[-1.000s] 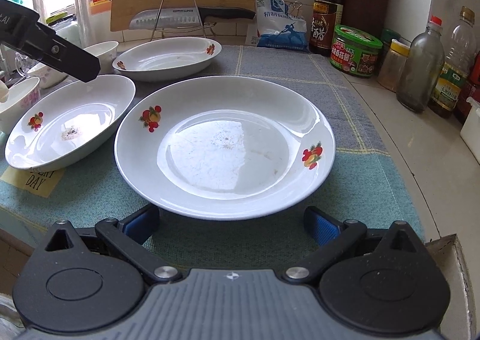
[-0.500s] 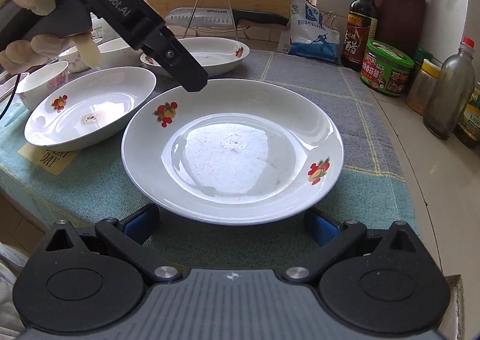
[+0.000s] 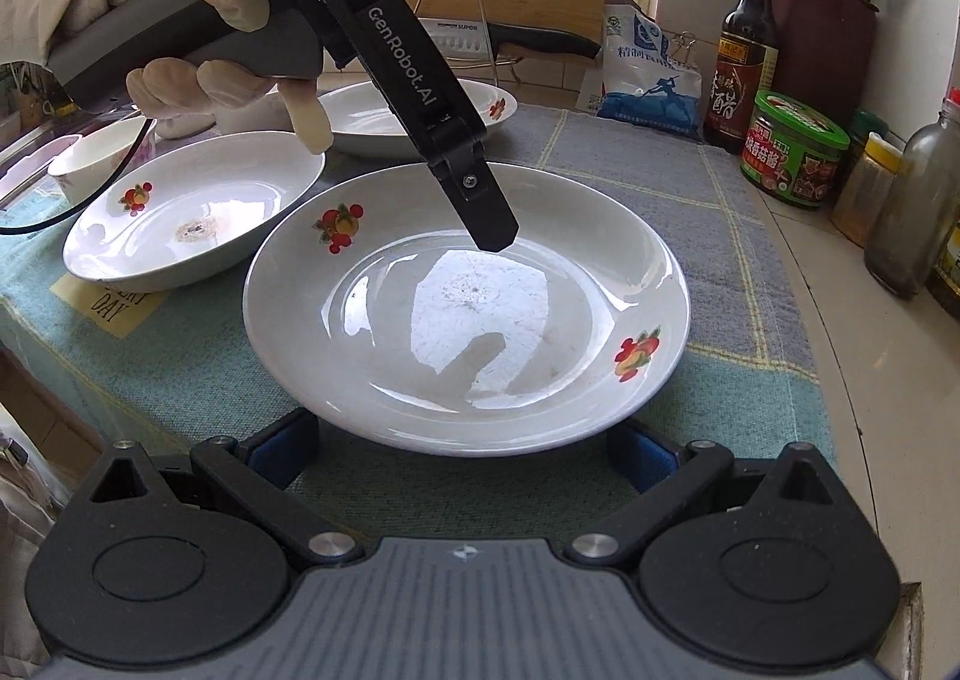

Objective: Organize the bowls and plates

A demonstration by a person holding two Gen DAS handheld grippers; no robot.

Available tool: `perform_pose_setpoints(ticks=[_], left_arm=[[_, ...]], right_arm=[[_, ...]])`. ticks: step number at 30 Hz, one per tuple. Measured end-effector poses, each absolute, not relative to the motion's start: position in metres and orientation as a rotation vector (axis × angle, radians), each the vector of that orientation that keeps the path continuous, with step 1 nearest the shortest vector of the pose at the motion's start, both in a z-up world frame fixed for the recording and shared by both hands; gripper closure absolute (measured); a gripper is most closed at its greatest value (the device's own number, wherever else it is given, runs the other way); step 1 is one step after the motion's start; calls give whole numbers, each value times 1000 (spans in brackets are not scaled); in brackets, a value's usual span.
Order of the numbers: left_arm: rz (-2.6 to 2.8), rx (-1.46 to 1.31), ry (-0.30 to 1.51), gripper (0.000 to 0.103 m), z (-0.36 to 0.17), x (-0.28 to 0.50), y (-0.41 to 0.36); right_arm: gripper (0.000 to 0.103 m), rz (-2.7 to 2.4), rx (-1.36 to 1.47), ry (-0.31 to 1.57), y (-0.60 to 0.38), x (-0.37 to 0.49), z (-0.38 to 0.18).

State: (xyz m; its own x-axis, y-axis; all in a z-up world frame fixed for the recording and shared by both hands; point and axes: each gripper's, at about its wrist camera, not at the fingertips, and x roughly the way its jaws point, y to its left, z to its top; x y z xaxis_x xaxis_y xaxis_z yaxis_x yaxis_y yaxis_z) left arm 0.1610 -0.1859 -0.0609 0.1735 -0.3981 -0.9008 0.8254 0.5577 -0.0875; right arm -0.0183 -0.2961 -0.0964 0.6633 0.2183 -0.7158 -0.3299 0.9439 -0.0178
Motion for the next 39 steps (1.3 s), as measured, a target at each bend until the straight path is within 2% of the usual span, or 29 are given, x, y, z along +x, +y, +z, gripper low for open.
perform_pose_setpoints(ticks=[11,39], left_arm=[[-960,513,1143,22,-72,170,-196],[-994,458,1085,22,-53,200,-215]], right_arm=[[0,315,-149,794,-299,-11,-95],[0,333,-186,831,-320,26,-74]])
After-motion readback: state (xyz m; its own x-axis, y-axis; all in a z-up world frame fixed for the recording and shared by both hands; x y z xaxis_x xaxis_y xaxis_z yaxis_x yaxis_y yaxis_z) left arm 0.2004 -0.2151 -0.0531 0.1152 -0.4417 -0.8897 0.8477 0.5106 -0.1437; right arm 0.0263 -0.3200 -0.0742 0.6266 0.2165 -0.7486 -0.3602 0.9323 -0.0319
